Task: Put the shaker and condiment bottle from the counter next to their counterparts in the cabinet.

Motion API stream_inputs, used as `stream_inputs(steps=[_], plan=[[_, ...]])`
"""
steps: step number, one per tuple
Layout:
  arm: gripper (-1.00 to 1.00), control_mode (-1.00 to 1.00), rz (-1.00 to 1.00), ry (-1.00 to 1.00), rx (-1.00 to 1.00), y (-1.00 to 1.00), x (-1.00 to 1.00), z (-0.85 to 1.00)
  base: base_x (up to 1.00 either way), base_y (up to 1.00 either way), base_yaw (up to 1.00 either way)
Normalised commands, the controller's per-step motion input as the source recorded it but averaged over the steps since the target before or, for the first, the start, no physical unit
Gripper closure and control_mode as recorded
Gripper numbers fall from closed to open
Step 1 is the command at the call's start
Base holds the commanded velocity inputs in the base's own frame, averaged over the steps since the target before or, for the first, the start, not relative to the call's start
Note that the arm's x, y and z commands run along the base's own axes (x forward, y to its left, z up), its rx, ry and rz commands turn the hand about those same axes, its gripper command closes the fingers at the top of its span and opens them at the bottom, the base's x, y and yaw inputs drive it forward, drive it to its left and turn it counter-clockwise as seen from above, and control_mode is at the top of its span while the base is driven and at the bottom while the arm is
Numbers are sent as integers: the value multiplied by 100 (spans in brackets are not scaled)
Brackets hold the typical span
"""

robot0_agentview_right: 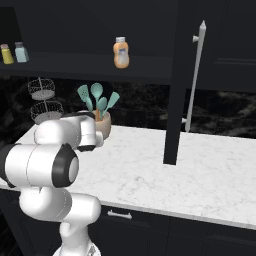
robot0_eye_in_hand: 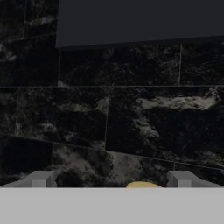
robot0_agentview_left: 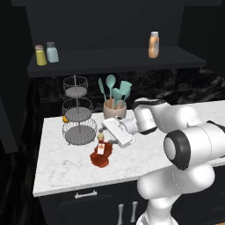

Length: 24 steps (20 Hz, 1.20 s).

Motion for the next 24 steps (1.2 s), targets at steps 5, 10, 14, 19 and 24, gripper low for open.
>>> stream_inputs(steps=[5,10,14,19,24], plan=[[-100,-100,0,3,0,3,0,0,0,0,0],[-100,-100,0,0,0,0,0,0,0,0,0],[-100,-100,0,0,0,0,0,3,0,0,0],[-100,-100,0,2,3,-2,0,33,0,0,0],[-100,-100,0,3,1,-7,0,9,0,0,0]])
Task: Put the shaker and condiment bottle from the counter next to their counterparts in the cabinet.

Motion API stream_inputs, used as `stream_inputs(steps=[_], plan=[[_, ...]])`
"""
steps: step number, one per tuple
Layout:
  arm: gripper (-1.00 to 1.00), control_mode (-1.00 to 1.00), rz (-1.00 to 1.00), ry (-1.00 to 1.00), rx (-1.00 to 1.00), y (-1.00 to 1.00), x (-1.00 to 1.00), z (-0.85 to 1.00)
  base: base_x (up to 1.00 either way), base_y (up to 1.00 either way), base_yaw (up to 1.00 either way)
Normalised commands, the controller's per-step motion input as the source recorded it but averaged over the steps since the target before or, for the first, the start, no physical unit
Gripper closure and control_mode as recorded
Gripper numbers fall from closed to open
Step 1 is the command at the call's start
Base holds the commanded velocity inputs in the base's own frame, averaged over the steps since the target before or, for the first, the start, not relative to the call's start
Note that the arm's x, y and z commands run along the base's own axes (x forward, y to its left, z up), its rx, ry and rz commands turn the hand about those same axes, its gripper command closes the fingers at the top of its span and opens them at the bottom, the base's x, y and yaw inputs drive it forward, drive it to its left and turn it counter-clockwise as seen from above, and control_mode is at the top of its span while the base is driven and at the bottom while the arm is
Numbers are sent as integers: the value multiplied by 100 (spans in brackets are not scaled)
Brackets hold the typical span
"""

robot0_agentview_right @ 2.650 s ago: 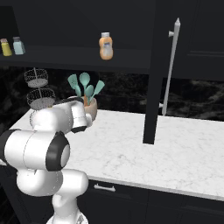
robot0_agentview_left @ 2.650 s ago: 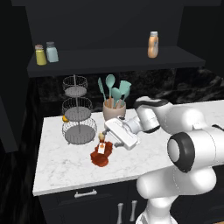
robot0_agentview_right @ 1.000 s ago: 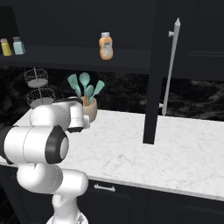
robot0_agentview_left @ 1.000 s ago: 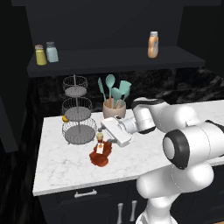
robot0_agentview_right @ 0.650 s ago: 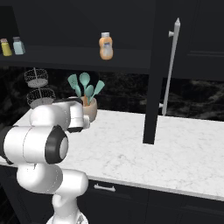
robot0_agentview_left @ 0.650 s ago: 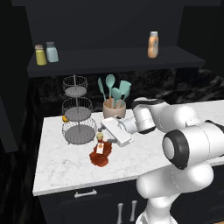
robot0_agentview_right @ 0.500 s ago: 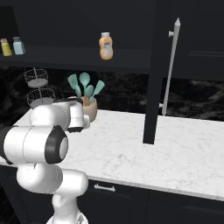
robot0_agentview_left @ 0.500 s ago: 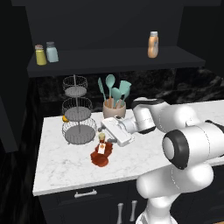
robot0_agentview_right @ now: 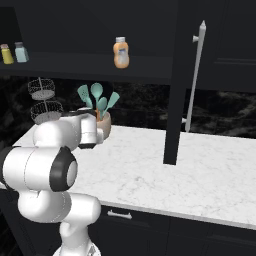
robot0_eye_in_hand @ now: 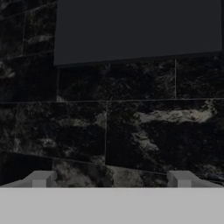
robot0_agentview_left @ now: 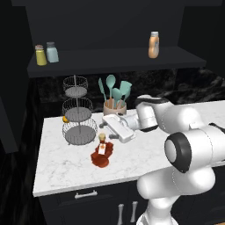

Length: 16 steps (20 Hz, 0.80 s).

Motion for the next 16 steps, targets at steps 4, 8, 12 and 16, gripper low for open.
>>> stream_inputs(steps=[4,8,12,16], plan=[[-100,-100,0,4,-1,-6,0,-21,0,0,0],[-100,-100,0,5,-5,-6,0,-33,0,0,0],[-100,-100,0,1,0,-2,1,-5,0,0,0],[-100,-100,0,0,0,0,0,0,0,0,0]])
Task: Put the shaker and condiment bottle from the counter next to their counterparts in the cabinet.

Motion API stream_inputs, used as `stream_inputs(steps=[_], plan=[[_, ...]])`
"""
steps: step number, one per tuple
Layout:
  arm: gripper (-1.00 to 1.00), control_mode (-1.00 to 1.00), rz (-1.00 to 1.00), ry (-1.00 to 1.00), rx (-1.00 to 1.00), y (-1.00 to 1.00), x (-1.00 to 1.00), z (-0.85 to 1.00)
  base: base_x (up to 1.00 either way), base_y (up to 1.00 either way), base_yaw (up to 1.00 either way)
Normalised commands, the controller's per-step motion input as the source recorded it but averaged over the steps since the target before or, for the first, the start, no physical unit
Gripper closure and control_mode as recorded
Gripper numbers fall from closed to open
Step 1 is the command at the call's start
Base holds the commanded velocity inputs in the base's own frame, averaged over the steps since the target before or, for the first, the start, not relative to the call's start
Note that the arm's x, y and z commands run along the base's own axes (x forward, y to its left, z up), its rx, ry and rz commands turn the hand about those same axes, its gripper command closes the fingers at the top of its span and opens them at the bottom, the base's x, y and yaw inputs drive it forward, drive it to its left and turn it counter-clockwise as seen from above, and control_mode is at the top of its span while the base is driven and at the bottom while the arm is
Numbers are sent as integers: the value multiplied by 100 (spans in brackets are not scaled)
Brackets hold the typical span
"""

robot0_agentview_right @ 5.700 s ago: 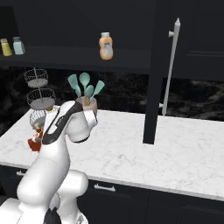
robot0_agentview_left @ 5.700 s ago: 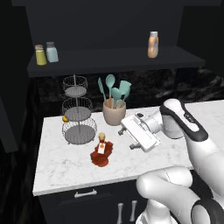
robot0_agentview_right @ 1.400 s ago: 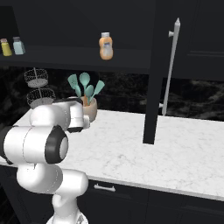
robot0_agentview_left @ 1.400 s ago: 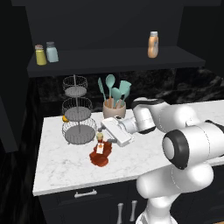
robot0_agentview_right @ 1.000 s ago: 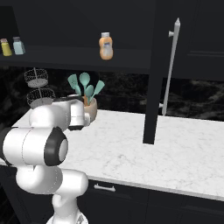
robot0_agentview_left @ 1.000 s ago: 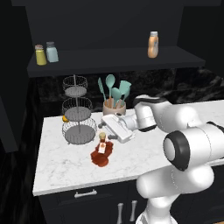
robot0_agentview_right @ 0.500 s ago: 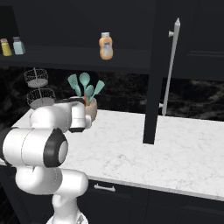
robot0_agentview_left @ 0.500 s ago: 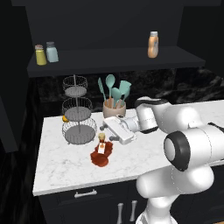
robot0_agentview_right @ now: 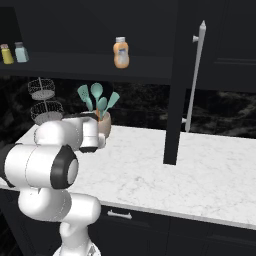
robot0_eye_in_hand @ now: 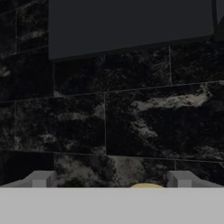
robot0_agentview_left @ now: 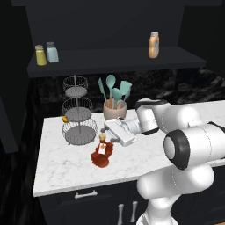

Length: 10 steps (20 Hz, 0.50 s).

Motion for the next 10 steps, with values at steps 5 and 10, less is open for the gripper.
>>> stream_inputs(steps=[5,10], plan=[[-100,-100,0,0,1,-1,0,3,0,0,0],[-100,-100,-12,0,3,-1,0,4,0,0,0]])
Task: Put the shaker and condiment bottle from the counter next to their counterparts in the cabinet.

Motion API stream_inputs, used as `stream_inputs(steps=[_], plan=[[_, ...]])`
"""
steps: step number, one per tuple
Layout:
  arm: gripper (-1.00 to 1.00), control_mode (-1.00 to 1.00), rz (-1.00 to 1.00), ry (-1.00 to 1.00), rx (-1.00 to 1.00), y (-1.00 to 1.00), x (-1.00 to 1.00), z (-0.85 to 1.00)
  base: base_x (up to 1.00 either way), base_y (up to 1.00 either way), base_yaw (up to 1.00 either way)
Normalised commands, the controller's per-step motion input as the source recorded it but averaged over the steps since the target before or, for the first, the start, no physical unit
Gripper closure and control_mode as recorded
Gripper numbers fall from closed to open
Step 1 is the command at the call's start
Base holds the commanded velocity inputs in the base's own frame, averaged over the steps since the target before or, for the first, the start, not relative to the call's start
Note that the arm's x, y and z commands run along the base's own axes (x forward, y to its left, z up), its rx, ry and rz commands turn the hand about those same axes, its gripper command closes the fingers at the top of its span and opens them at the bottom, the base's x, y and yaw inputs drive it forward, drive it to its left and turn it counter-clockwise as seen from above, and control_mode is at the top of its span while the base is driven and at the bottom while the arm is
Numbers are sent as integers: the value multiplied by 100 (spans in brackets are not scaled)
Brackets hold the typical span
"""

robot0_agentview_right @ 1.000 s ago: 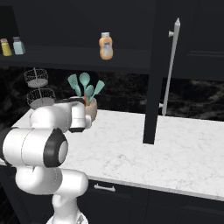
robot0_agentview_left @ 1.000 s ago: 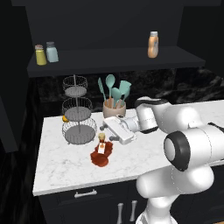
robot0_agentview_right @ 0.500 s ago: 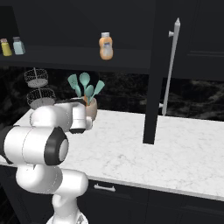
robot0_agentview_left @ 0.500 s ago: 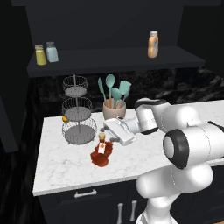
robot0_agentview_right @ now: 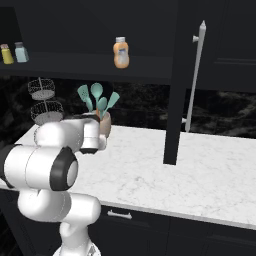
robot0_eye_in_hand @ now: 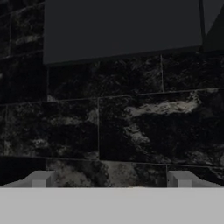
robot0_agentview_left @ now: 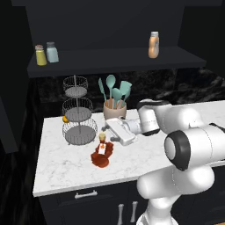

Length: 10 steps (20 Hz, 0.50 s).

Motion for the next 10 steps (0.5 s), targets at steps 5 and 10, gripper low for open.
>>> stream_inputs(steps=[5,10], plan=[[-100,-100,-12,2,-1,0,3,-6,0,0,0],[-100,-100,-2,9,-13,0,10,-15,0,0,0]])
